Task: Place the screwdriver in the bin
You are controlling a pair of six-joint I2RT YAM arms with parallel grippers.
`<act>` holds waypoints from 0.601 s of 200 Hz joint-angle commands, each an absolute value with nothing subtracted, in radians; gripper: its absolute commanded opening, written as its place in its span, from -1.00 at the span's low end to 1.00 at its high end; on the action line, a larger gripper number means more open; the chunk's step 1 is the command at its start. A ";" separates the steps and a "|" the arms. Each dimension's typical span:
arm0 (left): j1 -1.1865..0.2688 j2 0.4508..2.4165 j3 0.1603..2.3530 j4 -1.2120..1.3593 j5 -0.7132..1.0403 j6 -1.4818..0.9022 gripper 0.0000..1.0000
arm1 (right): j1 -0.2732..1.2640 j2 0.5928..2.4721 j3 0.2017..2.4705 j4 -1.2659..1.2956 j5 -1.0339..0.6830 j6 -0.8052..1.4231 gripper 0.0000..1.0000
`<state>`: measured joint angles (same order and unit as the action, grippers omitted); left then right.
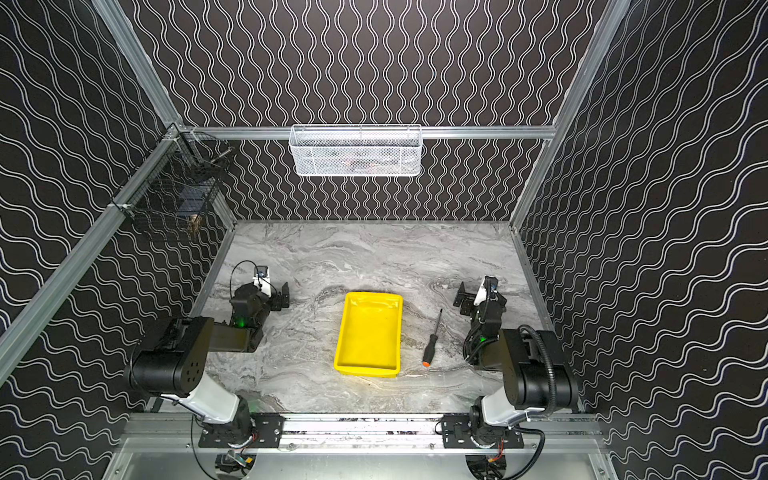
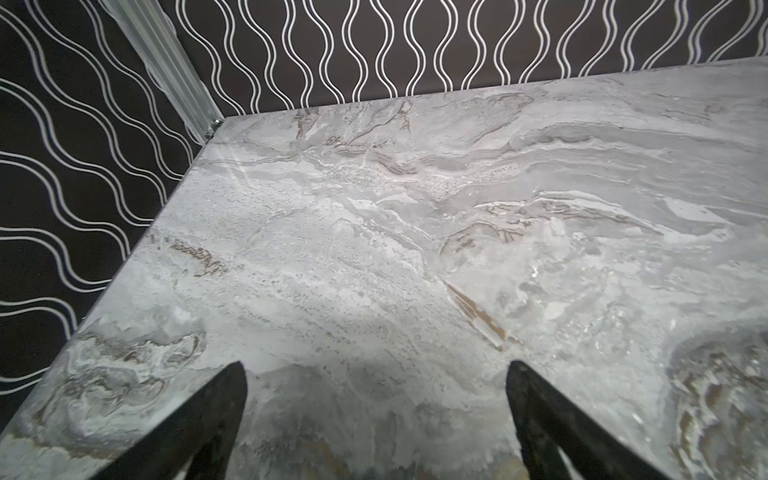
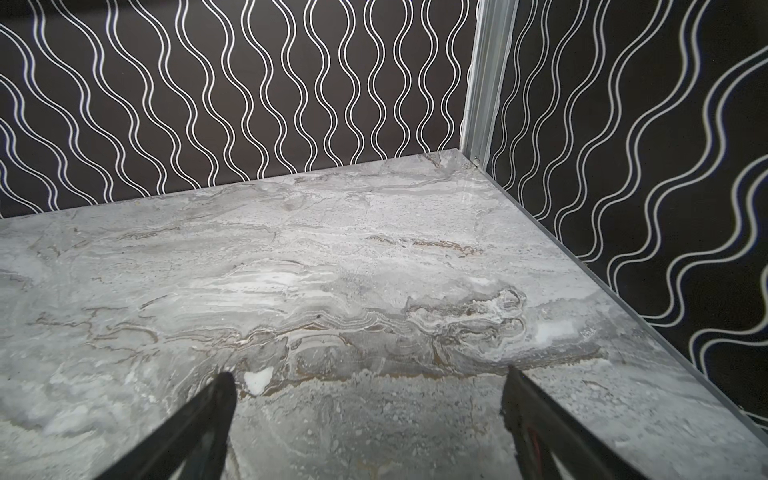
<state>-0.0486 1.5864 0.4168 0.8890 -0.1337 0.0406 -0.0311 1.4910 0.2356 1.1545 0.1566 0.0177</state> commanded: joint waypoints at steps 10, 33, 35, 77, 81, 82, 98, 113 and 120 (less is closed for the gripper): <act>-0.079 1.481 0.453 0.748 -0.267 0.026 0.98 | -0.027 1.303 0.307 0.841 0.239 0.104 1.00; -0.128 1.328 0.502 0.568 -0.308 -0.015 0.97 | -0.026 1.164 0.413 0.527 0.194 0.182 1.00; -0.132 1.313 0.508 0.549 -0.308 -0.026 0.97 | -0.026 1.155 0.422 0.504 0.188 0.185 1.00; -0.180 1.135 0.675 0.221 -0.238 -0.202 0.98 | -0.022 1.024 0.556 0.129 0.140 0.221 0.98; -0.184 1.130 0.691 0.197 -0.236 -0.219 0.97 | -0.023 1.015 0.570 0.090 0.140 0.229 0.98; -0.186 1.128 0.694 0.190 -0.235 -0.224 0.98 | -0.023 1.012 0.574 0.082 0.140 0.230 0.99; -0.195 1.120 0.765 0.084 -0.201 -0.284 0.98 | -0.023 0.972 0.607 -0.005 0.106 0.227 0.99; -0.197 1.137 0.864 -0.059 -0.180 -0.325 0.98 | -0.023 0.941 0.626 -0.053 0.063 0.218 0.99; -0.196 1.151 0.917 -0.124 -0.151 -0.319 0.98 | -0.023 0.934 0.637 -0.086 0.049 0.221 0.99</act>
<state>-0.1928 1.1309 0.7967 0.1509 -0.2192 -0.2314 -0.0261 0.9600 0.6056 0.1108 0.1169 0.2024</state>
